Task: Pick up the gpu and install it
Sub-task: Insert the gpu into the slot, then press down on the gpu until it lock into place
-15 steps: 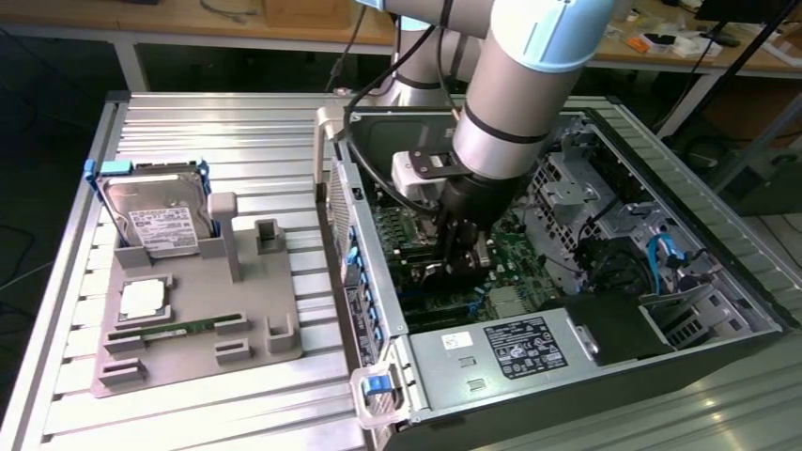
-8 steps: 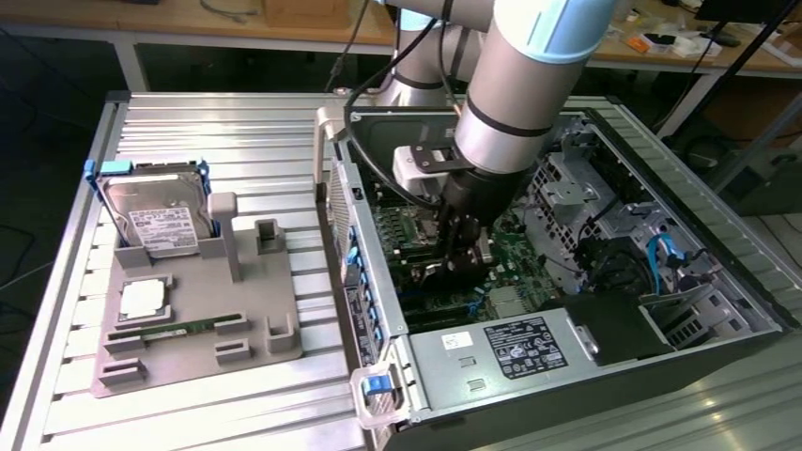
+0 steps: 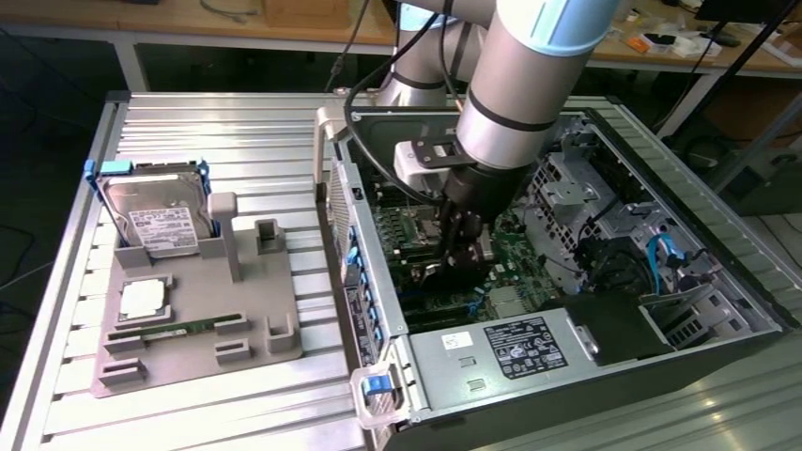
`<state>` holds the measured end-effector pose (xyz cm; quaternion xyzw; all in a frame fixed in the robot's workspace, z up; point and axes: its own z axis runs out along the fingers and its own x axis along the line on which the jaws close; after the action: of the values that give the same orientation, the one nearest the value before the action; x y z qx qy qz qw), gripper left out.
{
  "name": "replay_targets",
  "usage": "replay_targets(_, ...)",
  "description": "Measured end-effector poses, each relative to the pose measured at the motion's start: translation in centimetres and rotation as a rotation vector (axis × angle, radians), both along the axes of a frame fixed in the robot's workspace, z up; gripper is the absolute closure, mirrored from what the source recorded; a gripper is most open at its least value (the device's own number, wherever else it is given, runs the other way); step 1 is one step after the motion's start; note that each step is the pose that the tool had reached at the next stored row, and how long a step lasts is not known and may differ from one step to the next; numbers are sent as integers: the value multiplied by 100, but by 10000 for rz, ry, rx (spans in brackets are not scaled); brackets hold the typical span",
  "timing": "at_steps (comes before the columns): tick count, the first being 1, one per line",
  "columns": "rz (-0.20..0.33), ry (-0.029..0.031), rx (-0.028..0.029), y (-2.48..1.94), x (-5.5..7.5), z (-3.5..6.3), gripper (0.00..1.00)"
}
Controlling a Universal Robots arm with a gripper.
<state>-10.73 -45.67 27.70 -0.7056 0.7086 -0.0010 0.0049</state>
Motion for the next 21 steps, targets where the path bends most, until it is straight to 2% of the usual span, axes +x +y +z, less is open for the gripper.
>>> replay_targets(1, 0, 1, -3, 0, 0, 2, 67)
replay_targets(4, 0, 0, -4, 0, 0, 4, 87)
replay_targets(5, 0, 1, -6, 0, 0, 5, 89)
replay_targets(21, -1, 1, -7, 2, -18, 5, 89)
